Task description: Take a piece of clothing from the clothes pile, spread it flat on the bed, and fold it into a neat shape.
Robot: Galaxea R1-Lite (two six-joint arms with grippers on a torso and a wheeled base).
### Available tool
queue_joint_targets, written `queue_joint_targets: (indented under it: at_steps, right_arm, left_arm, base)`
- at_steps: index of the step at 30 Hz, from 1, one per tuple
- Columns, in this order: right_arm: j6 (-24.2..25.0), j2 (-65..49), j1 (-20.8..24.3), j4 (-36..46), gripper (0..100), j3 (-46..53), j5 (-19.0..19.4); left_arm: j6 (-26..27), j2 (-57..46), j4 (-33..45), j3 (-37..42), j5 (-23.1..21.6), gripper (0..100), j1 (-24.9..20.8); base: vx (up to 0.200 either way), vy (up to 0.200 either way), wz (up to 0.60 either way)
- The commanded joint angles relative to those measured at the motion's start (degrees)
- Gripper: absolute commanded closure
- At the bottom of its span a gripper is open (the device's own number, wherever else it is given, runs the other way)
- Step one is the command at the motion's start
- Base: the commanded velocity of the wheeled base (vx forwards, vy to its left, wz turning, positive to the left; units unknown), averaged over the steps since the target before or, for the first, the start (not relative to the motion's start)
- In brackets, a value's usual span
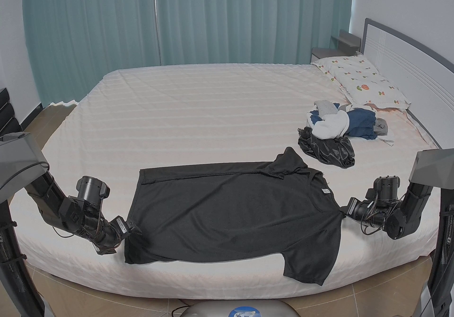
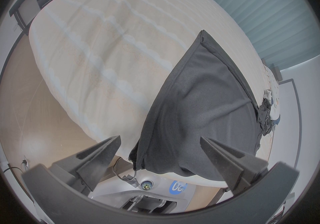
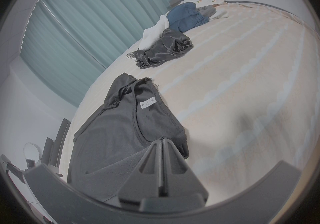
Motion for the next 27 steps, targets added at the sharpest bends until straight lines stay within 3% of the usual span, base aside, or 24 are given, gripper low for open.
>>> queue_joint_targets:
  at_steps: [1,9,16,17,18,19,27]
  right_arm:
    - [-0.85,0.47,-0.28,0.0,100,-0.96,0.27]
    - [-1.38,2.23,-0.28,0.18,100,-2.1,0.27]
    - [-1.38,2.75,-0.28,0.18,100,-2.19,0.27]
    - [-1.38,2.84,-0.28,0.18,0,-2.19,0.27]
    - [-1.38,2.84,-0.28,0.18,0,-2.1,0.27]
    - [-1.38,2.75,-0.28,0.09,0,-2.01,0.27]
    - [-1.38,-0.5,-0.45,0.18,0,0.62,0.27]
  left_arm:
    - [-0.02,0.5,-0.1,0.06,0.03,0,-0.14]
    - [-0.02,1.55,-0.27,-0.11,0.47,0,-1.29]
    - [0.33,2.78,-0.63,0.94,5.74,0,-5.24]
    - [0.33,3.05,-1.06,1.03,6.18,0,-5.77]
    - [0.33,3.4,-1.42,1.03,6.71,0,-6.12]
    - [0.33,3.75,-1.86,1.03,7.32,100,-6.47]
    - [0.33,4.8,-3.26,1.73,13.39,100,-6.91]
  base:
    - [0.0,0.0,0.0]
    - [0.0,0.0,0.0]
    - [0.0,0.0,0.0]
    - [0.0,0.0,0.0]
    - [0.0,0.0,0.0]
    - [0.0,0.0,0.0]
    - [0.0,0.0,0.0]
